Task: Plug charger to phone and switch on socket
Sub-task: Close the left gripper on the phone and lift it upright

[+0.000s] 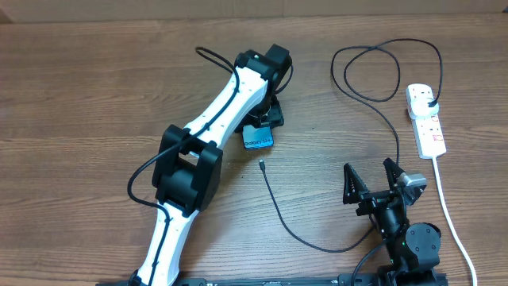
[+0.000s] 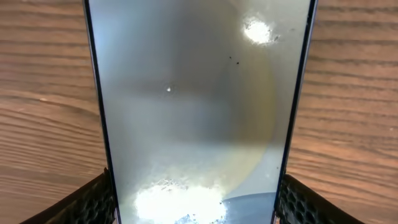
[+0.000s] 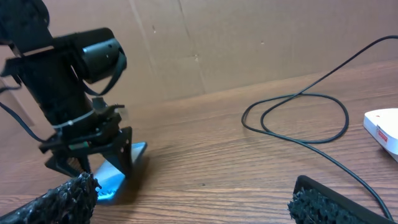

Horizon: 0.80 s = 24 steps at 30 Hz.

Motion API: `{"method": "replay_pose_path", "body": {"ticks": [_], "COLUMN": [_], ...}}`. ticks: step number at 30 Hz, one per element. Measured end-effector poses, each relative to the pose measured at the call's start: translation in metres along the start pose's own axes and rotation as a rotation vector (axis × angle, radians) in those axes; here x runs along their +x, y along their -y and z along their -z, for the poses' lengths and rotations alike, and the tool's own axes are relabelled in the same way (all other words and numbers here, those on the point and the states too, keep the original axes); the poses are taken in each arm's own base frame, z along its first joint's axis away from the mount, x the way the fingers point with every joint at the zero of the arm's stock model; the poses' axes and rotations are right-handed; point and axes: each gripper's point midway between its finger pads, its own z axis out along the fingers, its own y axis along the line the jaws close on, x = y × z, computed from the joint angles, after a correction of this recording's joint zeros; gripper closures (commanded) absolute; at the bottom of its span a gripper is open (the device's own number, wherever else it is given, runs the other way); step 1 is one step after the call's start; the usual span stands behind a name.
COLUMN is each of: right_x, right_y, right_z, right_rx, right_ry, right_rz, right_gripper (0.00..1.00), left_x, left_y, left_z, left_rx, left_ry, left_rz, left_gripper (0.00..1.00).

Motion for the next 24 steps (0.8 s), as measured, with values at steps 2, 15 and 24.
{"method": "replay_pose_path", "body": {"ticks": [2, 15, 24], "right_x": [0.0, 0.0, 0.0], "right_y": [0.0, 0.0, 0.0], "right_z": [0.0, 0.0, 0.0], "right_rx": [0.0, 0.0, 0.0], "right_ry": [0.0, 0.0, 0.0], "right_rz": [0.001, 0.001, 0.001], "right_gripper": [0.0, 0.0, 0.0], "left_x": [-0.003, -0.011, -0.012], "left_y": [-0.005, -0.014, -0.011], "left_z": [0.003, 0.003, -0.031], "left_rx": [-0.013, -0.021, -0.006], "left_ry": [0.004, 0.015, 0.024], "left_rz": [0.008, 0.027, 0.033], "left_gripper": [0.76, 0.73, 0.74]}}
